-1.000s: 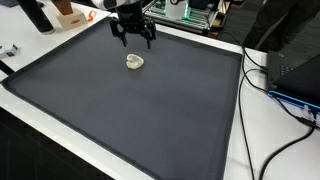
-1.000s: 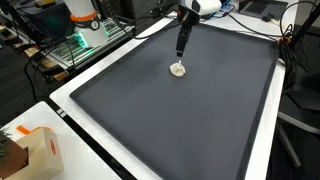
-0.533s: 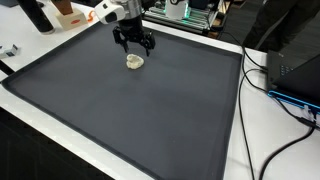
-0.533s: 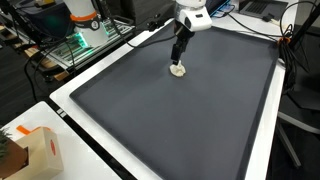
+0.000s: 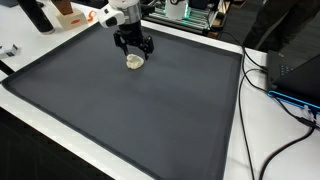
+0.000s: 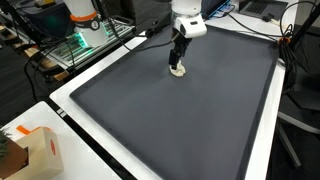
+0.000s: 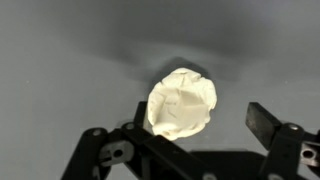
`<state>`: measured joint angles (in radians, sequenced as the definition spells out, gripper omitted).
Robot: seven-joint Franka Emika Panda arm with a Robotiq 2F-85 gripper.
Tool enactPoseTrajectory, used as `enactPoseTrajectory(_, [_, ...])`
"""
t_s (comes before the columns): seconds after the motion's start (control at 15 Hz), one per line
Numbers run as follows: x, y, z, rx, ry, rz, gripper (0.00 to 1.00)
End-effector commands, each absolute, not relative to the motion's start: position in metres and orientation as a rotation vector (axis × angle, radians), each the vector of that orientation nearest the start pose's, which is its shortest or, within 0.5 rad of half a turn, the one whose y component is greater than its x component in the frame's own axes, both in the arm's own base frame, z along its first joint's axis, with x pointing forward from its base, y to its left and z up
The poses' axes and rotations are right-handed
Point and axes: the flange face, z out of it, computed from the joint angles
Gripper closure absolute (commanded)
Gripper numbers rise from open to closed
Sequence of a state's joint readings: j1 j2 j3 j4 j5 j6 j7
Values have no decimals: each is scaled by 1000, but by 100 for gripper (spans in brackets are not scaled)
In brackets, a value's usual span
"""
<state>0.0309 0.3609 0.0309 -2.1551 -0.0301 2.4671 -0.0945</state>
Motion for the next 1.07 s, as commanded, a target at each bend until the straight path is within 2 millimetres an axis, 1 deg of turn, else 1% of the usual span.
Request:
enactPoseTrajectory(0.0, [554, 32, 214, -3133, -304, 43, 0])
enactPoseTrajectory(0.07, [553, 32, 213, -3132, -306, 41, 0])
enactPoseTrajectory(0.13, [551, 32, 212, -3128, -318, 40, 17])
enactPoseTrajectory(0.2, [550, 32, 211, -3126, -322, 40, 27])
enactPoseTrajectory(0.33, [549, 32, 211, -3127, -331, 39, 42])
enactPoseTrajectory(0.4, [549, 32, 210, -3127, -337, 37, 51])
enactPoseTrajectory(0.73, [550, 29, 211, -3124, -367, 27, 88])
enactPoseTrajectory(0.8, [550, 29, 211, -3123, -373, 26, 95])
enactPoseTrajectory(0.87, [550, 29, 212, -3123, -377, 26, 99])
enactPoseTrajectory(1.0, [551, 28, 212, -3121, -380, 26, 100])
